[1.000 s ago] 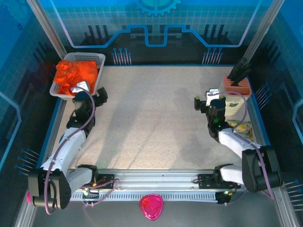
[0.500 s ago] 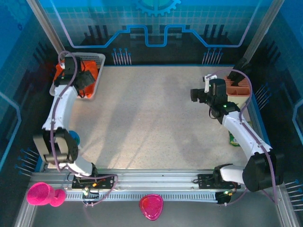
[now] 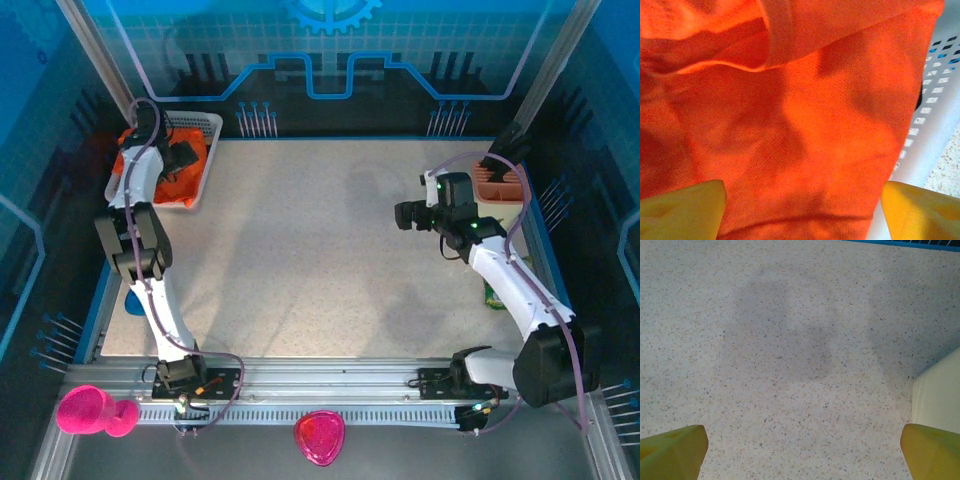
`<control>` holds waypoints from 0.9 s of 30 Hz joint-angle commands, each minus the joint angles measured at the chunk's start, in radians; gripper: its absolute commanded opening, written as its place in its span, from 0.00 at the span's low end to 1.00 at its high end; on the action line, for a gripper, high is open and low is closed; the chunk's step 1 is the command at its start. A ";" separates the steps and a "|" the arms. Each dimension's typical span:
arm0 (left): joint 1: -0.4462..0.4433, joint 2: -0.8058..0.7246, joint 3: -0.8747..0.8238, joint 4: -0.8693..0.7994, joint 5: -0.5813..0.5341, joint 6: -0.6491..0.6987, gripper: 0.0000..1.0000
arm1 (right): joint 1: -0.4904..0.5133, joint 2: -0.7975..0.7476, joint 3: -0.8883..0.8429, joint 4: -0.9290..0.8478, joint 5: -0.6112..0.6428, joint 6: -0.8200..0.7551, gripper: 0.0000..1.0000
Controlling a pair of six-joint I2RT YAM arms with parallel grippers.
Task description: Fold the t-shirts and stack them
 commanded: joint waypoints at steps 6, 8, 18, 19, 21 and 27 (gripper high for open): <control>0.000 0.136 0.101 0.040 0.079 0.004 0.87 | 0.026 -0.044 0.023 -0.074 -0.006 0.009 0.99; 0.000 0.147 0.099 0.050 0.079 0.008 0.84 | 0.029 -0.049 0.021 -0.080 -0.007 0.012 0.98; 0.000 0.015 0.016 0.111 0.028 0.027 0.11 | 0.046 -0.066 0.038 -0.101 -0.010 0.018 0.92; 0.000 -0.009 0.010 0.111 0.027 0.028 0.04 | 0.047 -0.068 0.038 -0.100 -0.012 0.017 0.92; 0.000 -0.060 0.001 0.114 0.029 0.024 0.00 | 0.048 -0.069 0.036 -0.099 -0.011 0.017 0.92; -0.013 -0.245 -0.006 0.085 0.057 0.014 0.00 | 0.048 -0.053 0.032 -0.091 0.004 0.025 0.92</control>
